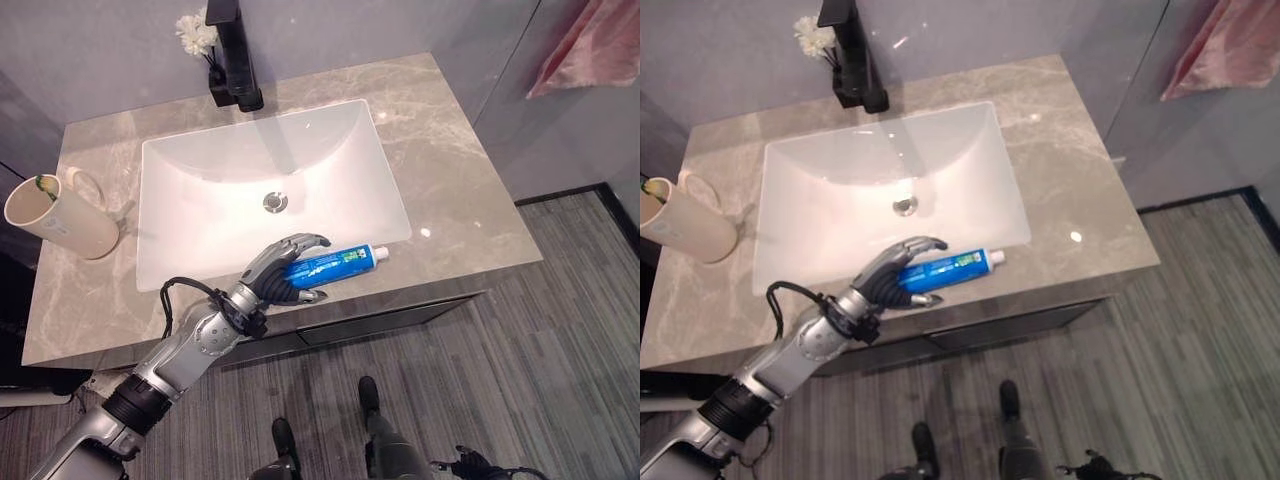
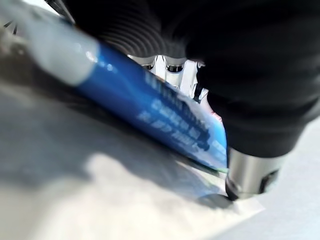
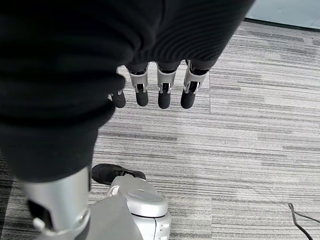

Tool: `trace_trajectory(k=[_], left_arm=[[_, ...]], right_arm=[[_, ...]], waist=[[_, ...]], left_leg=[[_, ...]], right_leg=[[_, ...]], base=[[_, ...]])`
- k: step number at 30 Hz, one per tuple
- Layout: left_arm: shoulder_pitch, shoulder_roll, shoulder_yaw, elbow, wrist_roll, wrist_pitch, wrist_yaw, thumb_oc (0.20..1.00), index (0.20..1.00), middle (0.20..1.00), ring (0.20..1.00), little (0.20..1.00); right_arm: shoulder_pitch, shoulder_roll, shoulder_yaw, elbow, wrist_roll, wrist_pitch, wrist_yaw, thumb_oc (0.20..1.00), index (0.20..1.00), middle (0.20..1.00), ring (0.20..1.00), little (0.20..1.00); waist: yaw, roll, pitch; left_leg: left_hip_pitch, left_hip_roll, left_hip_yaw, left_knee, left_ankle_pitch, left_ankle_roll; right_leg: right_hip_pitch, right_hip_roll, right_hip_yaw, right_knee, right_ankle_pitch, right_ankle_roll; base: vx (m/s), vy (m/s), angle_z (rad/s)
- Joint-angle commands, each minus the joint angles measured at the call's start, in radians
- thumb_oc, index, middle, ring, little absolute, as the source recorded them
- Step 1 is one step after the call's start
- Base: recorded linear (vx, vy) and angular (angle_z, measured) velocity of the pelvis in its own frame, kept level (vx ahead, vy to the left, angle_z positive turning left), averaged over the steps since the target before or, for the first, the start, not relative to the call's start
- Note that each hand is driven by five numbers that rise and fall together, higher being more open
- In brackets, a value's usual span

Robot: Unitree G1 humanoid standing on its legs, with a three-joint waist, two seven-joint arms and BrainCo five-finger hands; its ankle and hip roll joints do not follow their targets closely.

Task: Put brush and paste in cup on sink, flatten towel.

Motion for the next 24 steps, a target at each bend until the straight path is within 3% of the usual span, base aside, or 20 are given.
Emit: trace_trajectory(k=[1, 5, 8, 10, 11, 24], left_arm=[[-0.020, 0.073, -0.012, 0.061, 0.055, 0.009, 0.030, 0.715, 0.715, 0.715, 0.715, 0.715], [-0.021, 0.088, -0.021, 0.065, 0.083, 0.006, 0.030, 0.614, 0.614, 0.614, 0.614, 0.614], [-0.027, 0.122, -0.034, 0.063, 0.127, 0.002, 0.025, 0.451, 0.451, 0.451, 0.451, 0.451], [-0.029, 0.133, -0.041, 0.062, 0.135, 0.000, 0.022, 0.253, 0.253, 0.253, 0.253, 0.253], [-0.026, 0.135, -0.041, 0.064, 0.139, -0.001, 0.021, 0.206, 0.206, 0.206, 0.206, 0.206], [-0.009, 0.154, -0.045, 0.107, 0.206, -0.002, 0.041, 0.200, 0.200, 0.200, 0.200, 0.200]], right_arm=[[0.007, 0.011, 0.033, -0.022, 0.034, -0.003, -0.013, 1.000, 1.000, 1.000, 1.000, 1.000], [0.008, 0.011, 0.031, -0.021, 0.032, -0.004, -0.014, 1.000, 1.000, 1.000, 1.000, 1.000], [0.016, 0.004, 0.025, -0.021, 0.032, -0.004, -0.011, 1.000, 1.000, 1.000, 1.000, 1.000], [0.019, 0.003, 0.021, -0.018, 0.033, -0.004, -0.013, 1.000, 1.000, 1.000, 1.000, 1.000], [0.022, 0.003, 0.017, -0.016, 0.034, -0.004, -0.012, 1.000, 1.000, 1.000, 1.000, 1.000], [0.058, -0.001, -0.051, 0.035, 0.060, 0.002, -0.013, 1.000, 1.000, 1.000, 1.000, 1.000]], waist=[[-0.019, -0.028, -0.013], [-0.017, -0.028, -0.016], [-0.016, -0.029, -0.021], [-0.015, -0.031, -0.025], [-0.014, -0.032, -0.027], [-0.007, -0.039, -0.064]], left_leg=[[-0.062, 0.108, -0.082, 0.011, 0.090, -0.079], [-0.059, 0.107, -0.083, 0.011, 0.087, -0.078], [-0.046, 0.106, -0.081, 0.011, 0.082, -0.077], [-0.036, 0.106, -0.079, 0.011, 0.079, -0.076], [-0.031, 0.107, -0.080, 0.011, 0.077, -0.076], [0.059, 0.104, -0.080, 0.011, 0.055, -0.076]], right_leg=[[0.052, -0.097, -0.017, 0.008, -0.037, 0.114], [0.055, -0.098, -0.018, 0.008, -0.038, 0.115], [0.066, -0.097, -0.017, 0.008, -0.042, 0.117], [0.076, -0.097, -0.017, 0.008, -0.044, 0.117], [0.080, -0.097, -0.017, 0.008, -0.046, 0.118], [0.181, -0.101, -0.041, 0.008, -0.069, 0.119]], base=[[0.00, 0.000, 0.00], [0.00, 0.000, 0.00], [0.00, 0.000, 0.00], [0.00, 0.000, 0.00], [0.00, 0.000, 0.00], [0.02, 0.003, 0.01]])
